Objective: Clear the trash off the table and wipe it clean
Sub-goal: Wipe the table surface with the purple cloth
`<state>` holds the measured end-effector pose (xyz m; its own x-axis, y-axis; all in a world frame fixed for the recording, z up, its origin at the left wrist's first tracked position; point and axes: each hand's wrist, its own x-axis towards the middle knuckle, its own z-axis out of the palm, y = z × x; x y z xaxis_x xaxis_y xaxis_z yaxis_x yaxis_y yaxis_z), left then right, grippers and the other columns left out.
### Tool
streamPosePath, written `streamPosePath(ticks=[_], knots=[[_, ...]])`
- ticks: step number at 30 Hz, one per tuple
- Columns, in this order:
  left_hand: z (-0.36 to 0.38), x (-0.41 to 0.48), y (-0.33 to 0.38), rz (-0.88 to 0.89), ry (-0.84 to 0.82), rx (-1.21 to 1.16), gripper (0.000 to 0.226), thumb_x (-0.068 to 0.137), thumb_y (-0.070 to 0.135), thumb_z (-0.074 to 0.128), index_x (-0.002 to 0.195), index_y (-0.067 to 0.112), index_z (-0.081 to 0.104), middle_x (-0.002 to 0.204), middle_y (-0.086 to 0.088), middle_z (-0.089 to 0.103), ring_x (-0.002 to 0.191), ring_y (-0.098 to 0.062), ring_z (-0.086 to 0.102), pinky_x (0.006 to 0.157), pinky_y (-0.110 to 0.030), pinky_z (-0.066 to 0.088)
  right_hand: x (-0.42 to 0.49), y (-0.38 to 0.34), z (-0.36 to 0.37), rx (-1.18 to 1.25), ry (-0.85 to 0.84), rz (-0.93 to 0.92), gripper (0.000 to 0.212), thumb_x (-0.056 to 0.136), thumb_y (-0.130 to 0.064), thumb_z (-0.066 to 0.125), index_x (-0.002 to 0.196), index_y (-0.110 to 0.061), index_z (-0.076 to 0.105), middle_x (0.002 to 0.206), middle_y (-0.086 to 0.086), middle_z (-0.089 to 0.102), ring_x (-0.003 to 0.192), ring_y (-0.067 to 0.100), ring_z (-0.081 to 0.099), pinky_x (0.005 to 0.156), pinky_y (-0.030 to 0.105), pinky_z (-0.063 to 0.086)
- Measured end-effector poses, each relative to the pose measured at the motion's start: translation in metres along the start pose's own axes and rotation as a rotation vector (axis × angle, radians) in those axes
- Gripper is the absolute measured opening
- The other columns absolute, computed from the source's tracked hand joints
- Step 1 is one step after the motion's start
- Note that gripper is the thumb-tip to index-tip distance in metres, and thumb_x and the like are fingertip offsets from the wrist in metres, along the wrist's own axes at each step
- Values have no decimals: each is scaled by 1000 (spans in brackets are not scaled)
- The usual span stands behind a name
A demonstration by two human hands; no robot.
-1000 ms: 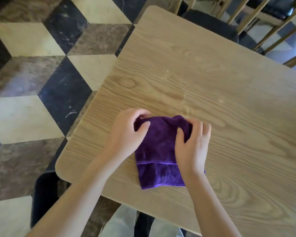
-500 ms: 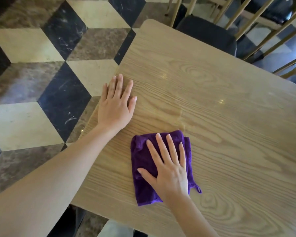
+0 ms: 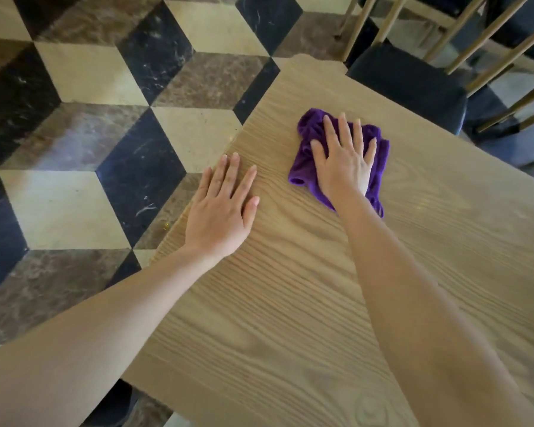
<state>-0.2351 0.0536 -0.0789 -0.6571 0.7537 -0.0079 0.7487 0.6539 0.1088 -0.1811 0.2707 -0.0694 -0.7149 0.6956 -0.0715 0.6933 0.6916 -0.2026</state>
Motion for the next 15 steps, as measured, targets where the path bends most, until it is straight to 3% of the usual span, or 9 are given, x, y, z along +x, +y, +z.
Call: streamPosePath(ticks=[7,10,15], knots=[[-1,1,0,-10,-6,22,56,99,45,14,150,21,19,159,-9,15,148,-23,8,121,-42,11,0,10,-1,-19,4,-87,53,97,-47,21,147,-31,23,159,-6,16,147,21,9,118,50,3],[-3,0,1,-11,-33,28,57,98,46,11,150,23,14,160,-7,11,148,-21,4,121,-41,9,-49,20,-6,-16,-11,-91,50,97,-43,29,146,-30,28,158,-6,19,147,20,13,118,49,5],[-6,1,2,-16,-45,22,58,98,46,11,150,22,15,160,-8,12,148,-21,4,121,-41,8,-166,51,-10,-96,-21,-70,52,91,-44,31,139,-26,43,150,0,38,139,25,36,113,51,24]])
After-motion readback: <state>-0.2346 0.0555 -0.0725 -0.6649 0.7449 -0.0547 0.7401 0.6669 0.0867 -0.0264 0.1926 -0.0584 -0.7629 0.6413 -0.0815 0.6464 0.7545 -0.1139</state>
